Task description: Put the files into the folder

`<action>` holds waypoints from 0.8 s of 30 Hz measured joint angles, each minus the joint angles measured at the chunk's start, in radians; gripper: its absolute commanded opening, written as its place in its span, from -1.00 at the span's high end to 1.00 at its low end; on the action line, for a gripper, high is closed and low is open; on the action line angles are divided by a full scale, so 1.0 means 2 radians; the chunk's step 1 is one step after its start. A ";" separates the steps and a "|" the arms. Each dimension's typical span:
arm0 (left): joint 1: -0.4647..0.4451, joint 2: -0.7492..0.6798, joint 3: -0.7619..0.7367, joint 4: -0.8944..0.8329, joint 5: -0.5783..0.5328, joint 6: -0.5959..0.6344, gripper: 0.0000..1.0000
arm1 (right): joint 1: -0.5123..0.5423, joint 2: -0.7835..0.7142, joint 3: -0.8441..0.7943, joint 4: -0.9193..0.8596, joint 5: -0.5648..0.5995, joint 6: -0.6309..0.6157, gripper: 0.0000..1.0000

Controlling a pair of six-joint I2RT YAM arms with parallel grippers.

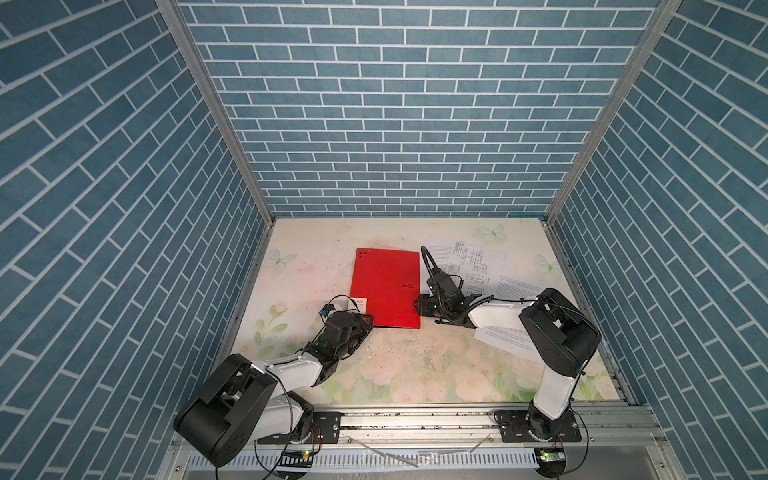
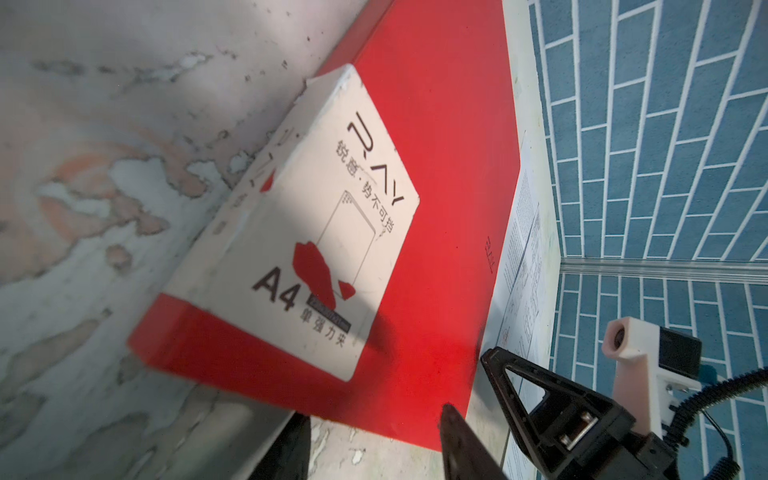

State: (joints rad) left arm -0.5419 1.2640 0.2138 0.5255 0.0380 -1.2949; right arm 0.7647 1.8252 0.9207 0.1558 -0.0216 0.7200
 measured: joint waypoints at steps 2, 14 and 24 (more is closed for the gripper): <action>0.000 -0.001 0.000 0.001 -0.001 -0.001 0.08 | 0.000 0.000 0.000 0.000 0.000 0.000 0.09; -0.001 0.048 -0.010 0.069 -0.007 -0.012 0.15 | 0.000 0.000 0.000 0.000 0.000 0.000 0.10; -0.015 0.153 -0.018 0.228 -0.023 -0.035 0.35 | 0.000 0.000 0.000 -0.001 0.000 0.000 0.10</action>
State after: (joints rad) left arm -0.5716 1.5707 0.1780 0.9813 -0.0074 -1.3659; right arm 0.7647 1.8252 0.9207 0.1547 -0.0219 0.7197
